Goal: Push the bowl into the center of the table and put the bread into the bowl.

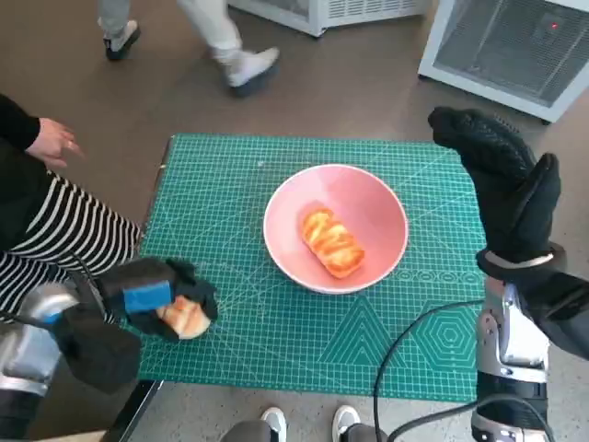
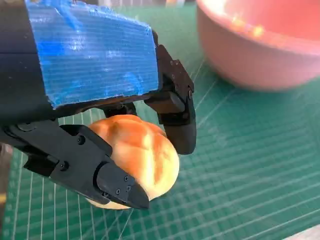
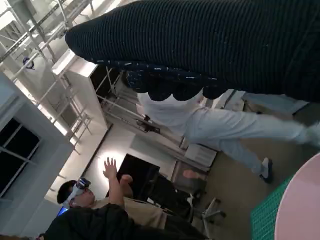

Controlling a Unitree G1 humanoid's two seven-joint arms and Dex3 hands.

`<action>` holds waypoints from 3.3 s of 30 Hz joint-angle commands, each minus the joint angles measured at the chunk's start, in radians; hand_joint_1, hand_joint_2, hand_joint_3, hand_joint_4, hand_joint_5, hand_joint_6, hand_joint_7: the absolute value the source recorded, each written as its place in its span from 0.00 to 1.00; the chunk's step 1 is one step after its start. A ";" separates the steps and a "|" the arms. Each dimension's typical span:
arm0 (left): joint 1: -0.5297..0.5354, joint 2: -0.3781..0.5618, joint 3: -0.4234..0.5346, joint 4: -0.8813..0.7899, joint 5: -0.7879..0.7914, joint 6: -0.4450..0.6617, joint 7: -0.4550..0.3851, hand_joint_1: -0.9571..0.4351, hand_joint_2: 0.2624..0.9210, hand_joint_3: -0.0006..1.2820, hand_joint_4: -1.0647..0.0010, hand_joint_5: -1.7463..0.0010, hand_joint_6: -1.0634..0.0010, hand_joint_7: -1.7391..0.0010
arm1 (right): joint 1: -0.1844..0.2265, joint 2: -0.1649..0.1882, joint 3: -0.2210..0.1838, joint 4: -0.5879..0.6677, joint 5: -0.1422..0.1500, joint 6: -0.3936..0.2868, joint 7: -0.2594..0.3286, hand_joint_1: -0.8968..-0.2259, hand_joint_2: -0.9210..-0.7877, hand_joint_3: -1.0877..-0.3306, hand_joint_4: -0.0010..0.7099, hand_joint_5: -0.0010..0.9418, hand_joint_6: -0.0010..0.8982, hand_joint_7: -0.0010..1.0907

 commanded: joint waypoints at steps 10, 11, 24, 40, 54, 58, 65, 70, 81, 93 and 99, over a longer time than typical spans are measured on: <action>-0.297 -0.117 0.067 -0.060 -0.133 0.006 0.062 0.69 0.99 0.07 0.42 0.22 0.36 0.44 | -0.015 0.007 0.001 0.049 -0.005 0.003 0.001 0.28 0.00 0.62 0.20 0.00 0.05 0.42; -0.332 -0.140 0.060 -0.051 -0.123 0.003 0.075 0.69 0.99 0.07 0.41 0.22 0.36 0.44 | -0.016 0.007 0.002 0.052 -0.006 0.001 0.001 0.28 0.00 0.62 0.20 0.00 0.05 0.42; -0.631 -0.398 -0.070 0.087 0.114 0.025 0.275 0.69 0.96 0.04 0.33 0.35 0.30 0.40 | -0.019 0.004 0.009 0.077 -0.013 -0.022 0.010 0.29 0.00 0.62 0.20 0.00 0.05 0.42; -0.836 -0.599 -0.222 0.503 0.218 0.060 0.308 0.69 1.00 0.07 0.39 0.29 0.42 0.35 | 0.007 -0.017 0.001 0.073 -0.027 -0.046 0.002 0.32 0.00 0.59 0.20 0.00 0.04 0.41; -0.868 -0.657 -0.305 0.653 0.293 0.161 0.269 0.56 0.96 0.16 0.57 0.45 0.58 0.29 | 0.031 -0.018 -0.004 0.019 -0.038 -0.016 -0.031 0.31 0.00 0.59 0.19 0.00 0.04 0.41; -0.865 -0.651 -0.321 0.655 0.307 0.182 0.239 0.55 0.91 0.06 0.60 0.75 0.61 0.68 | 0.035 -0.018 -0.008 0.008 -0.036 -0.009 -0.035 0.30 0.00 0.59 0.19 0.00 0.05 0.41; -0.840 -0.637 -0.310 0.613 0.278 0.224 0.168 0.51 0.90 0.01 0.75 0.98 0.67 0.91 | 0.040 -0.021 -0.013 -0.003 -0.042 -0.010 -0.040 0.29 0.00 0.59 0.19 0.00 0.05 0.41; -0.835 -0.635 -0.309 0.600 0.274 0.235 0.159 0.50 0.90 0.00 0.78 1.00 0.68 0.93 | 0.041 -0.021 -0.014 -0.004 -0.043 -0.009 -0.040 0.29 0.00 0.59 0.19 0.00 0.05 0.41; -0.706 -0.605 -0.088 0.516 0.017 0.101 0.216 0.31 0.98 0.04 0.96 1.00 0.78 0.98 | 0.021 -0.045 -0.033 -0.019 -0.049 -0.003 -0.050 0.32 0.00 0.55 0.19 0.00 0.06 0.41; -0.572 -0.645 0.101 0.359 -0.309 0.109 0.170 0.16 1.00 0.33 0.94 0.99 0.76 0.97 | -0.002 -0.044 -0.033 -0.060 -0.052 0.040 -0.082 0.34 0.00 0.55 0.21 0.01 0.07 0.41; -0.483 -0.683 0.143 0.210 -0.427 0.175 0.189 0.16 1.00 0.42 0.94 0.99 0.85 0.87 | -0.011 -0.035 -0.021 -0.075 -0.067 0.056 -0.109 0.32 0.00 0.57 0.22 0.01 0.07 0.41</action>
